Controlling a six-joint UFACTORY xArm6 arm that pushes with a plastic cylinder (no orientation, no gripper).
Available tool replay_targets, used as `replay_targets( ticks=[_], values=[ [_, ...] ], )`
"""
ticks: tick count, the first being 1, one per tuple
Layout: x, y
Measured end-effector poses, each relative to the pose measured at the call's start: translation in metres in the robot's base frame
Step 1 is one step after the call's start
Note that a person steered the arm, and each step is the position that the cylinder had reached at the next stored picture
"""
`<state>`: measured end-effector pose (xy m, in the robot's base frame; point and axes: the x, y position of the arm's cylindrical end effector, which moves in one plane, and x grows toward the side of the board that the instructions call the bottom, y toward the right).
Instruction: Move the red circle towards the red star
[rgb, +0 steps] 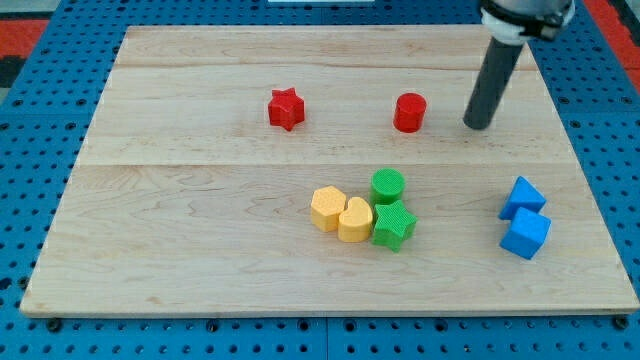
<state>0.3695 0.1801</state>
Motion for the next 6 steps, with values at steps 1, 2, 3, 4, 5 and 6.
replay_targets(
  ticks=[1, 2, 3, 4, 5, 6],
  values=[
    [0.002, -0.076],
    [0.035, -0.144],
    [0.034, -0.101],
    [0.038, -0.034],
    [-0.038, -0.051],
    [-0.023, -0.141]
  ],
)
